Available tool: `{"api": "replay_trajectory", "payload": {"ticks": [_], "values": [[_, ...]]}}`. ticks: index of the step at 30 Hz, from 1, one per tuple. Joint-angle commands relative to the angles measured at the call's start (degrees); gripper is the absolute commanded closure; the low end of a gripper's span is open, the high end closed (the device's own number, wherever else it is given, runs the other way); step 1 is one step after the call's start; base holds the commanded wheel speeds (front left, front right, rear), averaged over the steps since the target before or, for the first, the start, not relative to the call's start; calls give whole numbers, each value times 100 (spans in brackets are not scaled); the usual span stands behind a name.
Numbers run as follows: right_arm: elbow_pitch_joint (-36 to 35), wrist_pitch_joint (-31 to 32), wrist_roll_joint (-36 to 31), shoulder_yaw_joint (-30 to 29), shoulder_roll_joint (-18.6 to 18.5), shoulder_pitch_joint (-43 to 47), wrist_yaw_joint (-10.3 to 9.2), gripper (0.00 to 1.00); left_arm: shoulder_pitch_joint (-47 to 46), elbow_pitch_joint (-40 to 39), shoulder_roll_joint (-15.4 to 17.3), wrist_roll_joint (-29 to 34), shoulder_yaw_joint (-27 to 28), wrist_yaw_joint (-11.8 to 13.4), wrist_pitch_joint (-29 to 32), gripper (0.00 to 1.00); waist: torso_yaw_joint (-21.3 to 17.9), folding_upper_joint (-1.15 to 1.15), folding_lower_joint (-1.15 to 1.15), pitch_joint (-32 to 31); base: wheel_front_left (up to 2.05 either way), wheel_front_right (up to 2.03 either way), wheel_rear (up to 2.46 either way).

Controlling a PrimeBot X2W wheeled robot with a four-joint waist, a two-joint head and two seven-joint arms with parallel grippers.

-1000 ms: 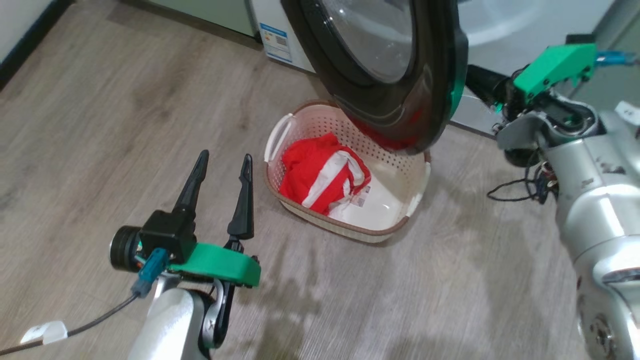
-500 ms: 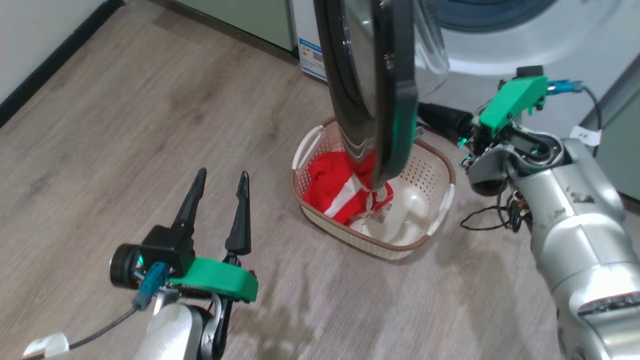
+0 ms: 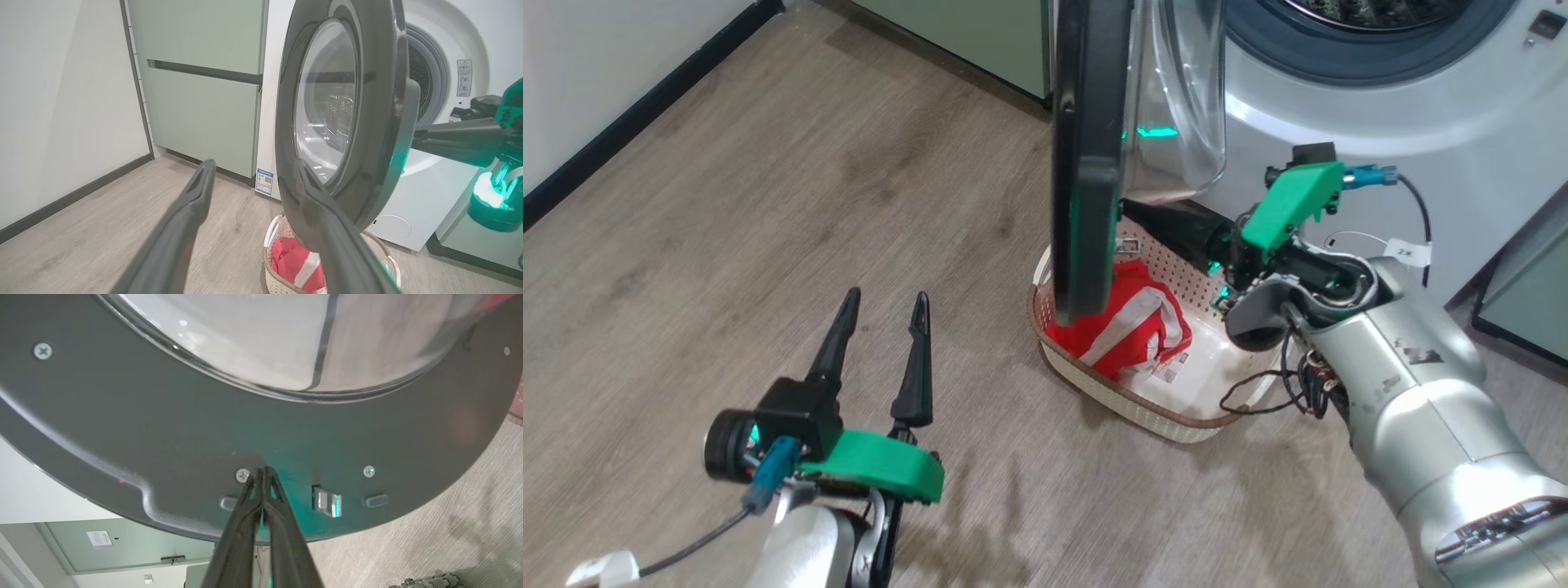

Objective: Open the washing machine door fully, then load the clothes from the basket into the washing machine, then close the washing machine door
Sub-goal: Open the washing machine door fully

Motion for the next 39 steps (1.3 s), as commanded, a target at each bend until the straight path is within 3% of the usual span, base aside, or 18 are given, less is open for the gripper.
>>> {"api": "replay_trajectory", "payload": {"ticks": [1, 9, 15, 22, 28, 32, 33, 36, 39], "values": [[-193, -64, 76, 93, 117, -148, 5, 100, -81, -196, 57, 58, 210, 16, -56, 0, -3, 0, 0, 3, 0, 0, 0], [-120, -329, 326, 365, 118, -154, 5, 100, -44, -174, 57, 79, 242, 31, -56, 0, -74, 0, 0, -70, 0, 0, 0], [-671, -697, -380, 713, -175, 185, 5, 100, -24, -53, 57, 75, 305, -18, -56, 0, -214, 0, 0, -234, 0, 0, 0], [-2259, -2717, -2434, 1668, -1107, 920, 5, 100, -79, -42, 57, 48, 541, -76, -56, 0, -436, 0, 0, -363, 0, 0, 0], [-2573, -4404, -3829, 1901, -1545, 1390, 5, 100, -145, -70, 57, 67, 777, -189, -56, 0, -696, 0, 0, -382, 0, 0, 0], [-2459, -4892, -4866, 1415, -1430, 1807, 5, 100, -175, -80, 57, 95, 849, -248, -56, 0, -810, 0, 0, -377, 0, 0, 0], [-2459, -4892, -4866, 1415, -1430, 1807, 5, 100, -175, -80, 57, 95, 849, -248, -56, 0, -810, 0, 0, -377, 0, 0, 0], [-2697, -4934, -5790, 397, -1089, 2248, 5, 100, -196, -80, 57, 130, 886, -281, -56, 0, -879, 0, 0, -341, 0, 0, 0], [-3396, -4937, -6674, -733, -496, 2915, 5, 100, -211, -37, 57, 101, 917, -302, -56, 0, -926, 0, 0, -319, 0, 0, 0]]}}
